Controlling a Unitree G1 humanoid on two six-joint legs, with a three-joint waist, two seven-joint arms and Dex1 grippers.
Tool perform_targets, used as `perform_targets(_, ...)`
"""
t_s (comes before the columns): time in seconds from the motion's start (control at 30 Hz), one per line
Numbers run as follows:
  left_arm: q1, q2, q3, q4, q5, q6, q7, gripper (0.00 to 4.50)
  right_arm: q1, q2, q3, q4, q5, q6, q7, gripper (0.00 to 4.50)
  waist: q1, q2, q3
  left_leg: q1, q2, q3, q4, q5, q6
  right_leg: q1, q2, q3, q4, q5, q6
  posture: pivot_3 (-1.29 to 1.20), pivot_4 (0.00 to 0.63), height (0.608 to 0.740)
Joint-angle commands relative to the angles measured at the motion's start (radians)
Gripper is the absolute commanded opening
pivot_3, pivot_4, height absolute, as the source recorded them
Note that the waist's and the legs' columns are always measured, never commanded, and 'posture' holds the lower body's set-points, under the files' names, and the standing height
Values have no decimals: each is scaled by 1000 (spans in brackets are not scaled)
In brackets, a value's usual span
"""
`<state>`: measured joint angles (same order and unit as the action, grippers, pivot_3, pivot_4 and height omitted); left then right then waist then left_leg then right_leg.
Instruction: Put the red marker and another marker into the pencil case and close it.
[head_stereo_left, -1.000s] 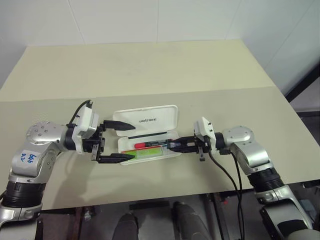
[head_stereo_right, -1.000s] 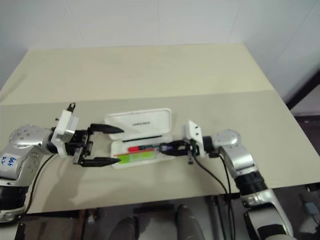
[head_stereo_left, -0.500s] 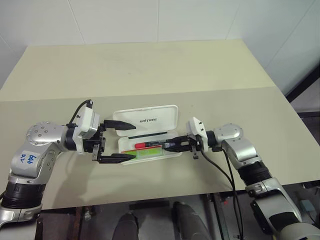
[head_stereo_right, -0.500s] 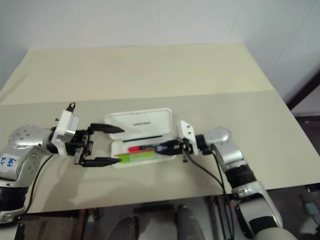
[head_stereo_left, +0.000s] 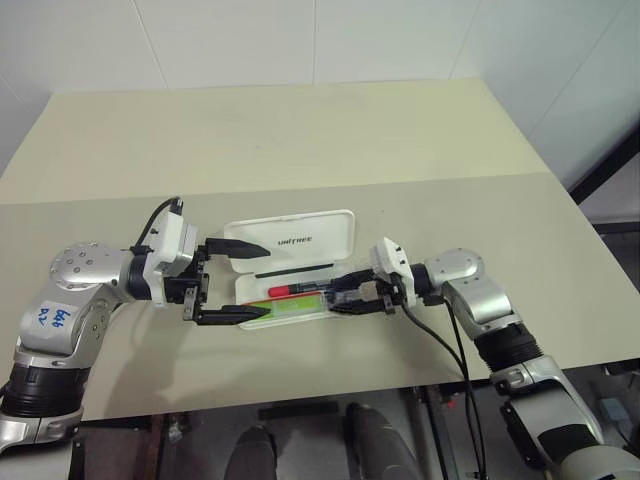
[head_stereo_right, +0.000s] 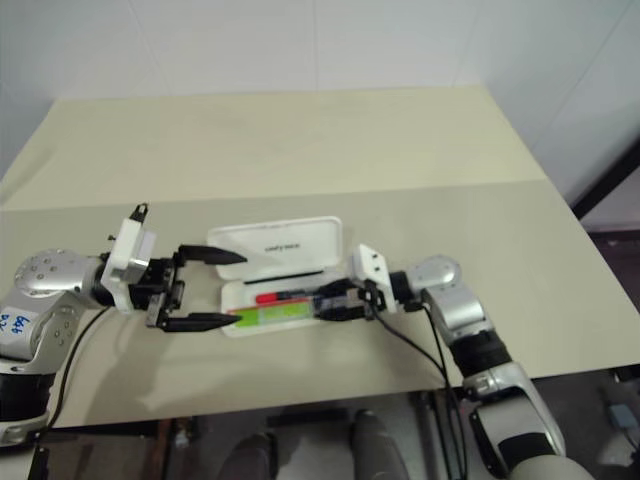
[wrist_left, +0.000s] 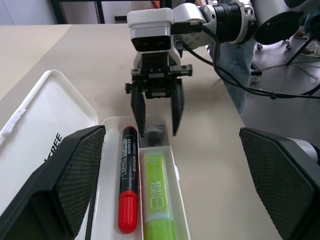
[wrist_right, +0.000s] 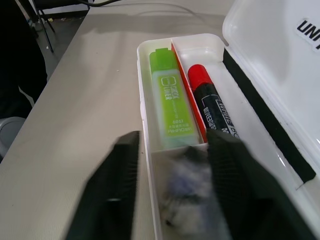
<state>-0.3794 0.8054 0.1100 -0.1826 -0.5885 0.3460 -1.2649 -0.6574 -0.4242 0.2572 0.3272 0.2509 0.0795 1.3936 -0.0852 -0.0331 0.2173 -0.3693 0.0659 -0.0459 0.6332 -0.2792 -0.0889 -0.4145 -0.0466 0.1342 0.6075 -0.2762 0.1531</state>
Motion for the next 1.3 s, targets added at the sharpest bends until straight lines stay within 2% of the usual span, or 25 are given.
perform_targets(0.03, -14, 14, 18, -18, 1, -18, -2, 4500, -14, -7, -17, 5, -2, -36, 9, 3460, 0, 0, 0, 0, 0, 0, 0, 0, 0, 0, 0, 0, 0, 0, 0, 0, 150, 740)
perform_targets(0.13, -18, 12, 17, -17, 2, -17, -2, 4500, -26, -3, -22, 17, -5, -56, 4, 4445, 0, 0, 0, 0, 0, 0, 0, 0, 0, 0, 0, 0, 0, 0, 0, 0, 150, 740)
perform_targets(0.27, -21, 8, 19, -19, -3, -10, 4, 4500, -37, 0, -39, -20, 21, -38, -4, 4445, -1, 0, 0, 0, 0, 0, 0, 0, 0, 0, 0, 0, 0, 0, 0, 0, 150, 740)
perform_targets(0.53, -15, 7, 29, -23, -15, 3, 19, 4500, 23, -62, -131, -286, 146, 120, -52, 4445, 3, 0, 0, 0, 0, 0, -1, 0, 0, 0, 0, 0, 0, 0, 0, 0, 150, 740)
perform_targets(0.77, 21, -2, 63, -12, -12, -22, 40, 4500, 166, -234, -333, -471, 220, 208, -155, 4445, 12, 0, 0, -1, 0, 0, -1, 0, 0, 0, 0, 0, -2, -1, 0, 0, 150, 740)
perform_targets(0.9, 34, -16, 87, 17, -12, -50, 42, 3592, 211, -289, -393, -490, 228, 219, -189, 4500, 5, 0, 0, 0, 0, 0, -1, 0, 0, 0, 0, 0, -2, -2, -1, 0, 150, 740)
perform_targets(1.23, 28, -28, 82, 66, -5, -102, 24, 160, 246, -329, -423, -492, 212, 195, -247, 4500, 4, 0, 0, -1, 0, 0, -1, 0, 0, 0, 0, 0, -2, -1, -1, 0, 150, 740)
perform_targets(1.3, 22, -32, 78, 73, -2, -108, 24, 43, 244, -334, -421, -491, 214, 193, -252, 4500, 5, 0, 0, -1, 0, 0, -1, 0, 0, 0, 0, 0, -2, -1, -1, 0, 150, 740)
